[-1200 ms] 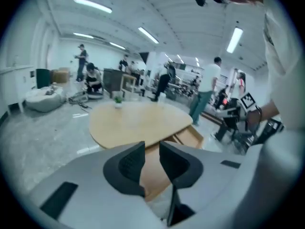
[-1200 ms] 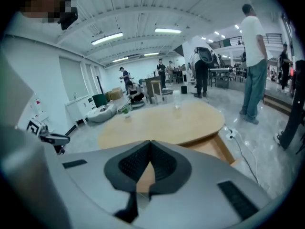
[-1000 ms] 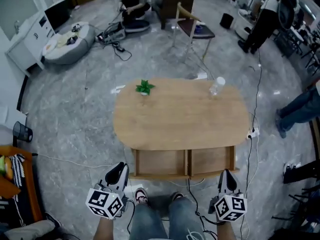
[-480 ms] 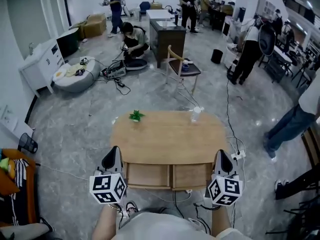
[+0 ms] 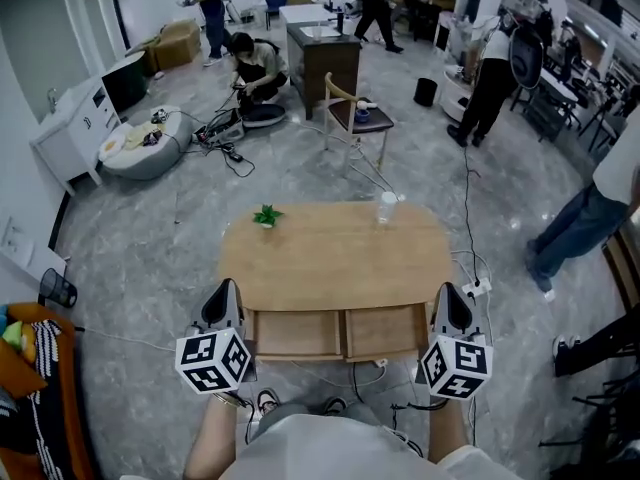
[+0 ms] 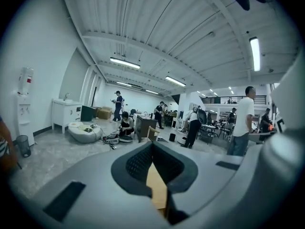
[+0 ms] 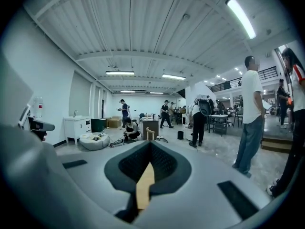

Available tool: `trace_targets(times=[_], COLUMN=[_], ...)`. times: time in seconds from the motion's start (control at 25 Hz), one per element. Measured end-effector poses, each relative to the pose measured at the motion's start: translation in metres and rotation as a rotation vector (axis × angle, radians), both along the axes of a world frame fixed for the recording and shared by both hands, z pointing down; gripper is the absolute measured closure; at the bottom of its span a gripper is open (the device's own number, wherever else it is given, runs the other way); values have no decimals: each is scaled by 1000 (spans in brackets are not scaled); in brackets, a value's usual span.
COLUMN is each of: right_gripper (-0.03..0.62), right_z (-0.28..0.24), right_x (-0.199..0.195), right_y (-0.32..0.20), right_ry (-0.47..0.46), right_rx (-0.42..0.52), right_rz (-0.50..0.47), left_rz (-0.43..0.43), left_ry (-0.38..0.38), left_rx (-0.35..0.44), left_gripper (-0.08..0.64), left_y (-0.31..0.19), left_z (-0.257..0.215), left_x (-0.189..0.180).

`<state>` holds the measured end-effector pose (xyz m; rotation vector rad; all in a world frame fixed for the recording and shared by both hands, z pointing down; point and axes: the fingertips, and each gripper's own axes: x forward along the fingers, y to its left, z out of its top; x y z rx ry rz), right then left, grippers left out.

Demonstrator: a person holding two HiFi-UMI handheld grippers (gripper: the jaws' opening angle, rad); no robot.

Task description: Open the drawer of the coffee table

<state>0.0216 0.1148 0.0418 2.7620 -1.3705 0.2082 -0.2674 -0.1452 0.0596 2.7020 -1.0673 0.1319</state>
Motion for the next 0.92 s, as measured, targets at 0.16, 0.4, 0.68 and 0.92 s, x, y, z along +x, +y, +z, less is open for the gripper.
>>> trace_targets(times=[0.16, 0.4, 0.68, 0.92], right_gripper=[594, 594, 594, 594], right_z=[0, -9, -12, -11], right_x=[3, -6, -8, -13], right_y=[0, -16, -25, -29], right_ry=[-12, 9, 14, 13], right_rx=[2, -1, 0, 2], right_rz=[27, 12, 7, 1], left_rz=[11, 25, 11, -1], left_ry=[-16, -19, -12, 0], left_rx=[16, 16, 7, 2], left_gripper=[565, 565, 565, 565], left_y=[-7, -14, -25, -31], left_z=[-3, -9, -8, -8], left_x=[0, -3, -10, -16])
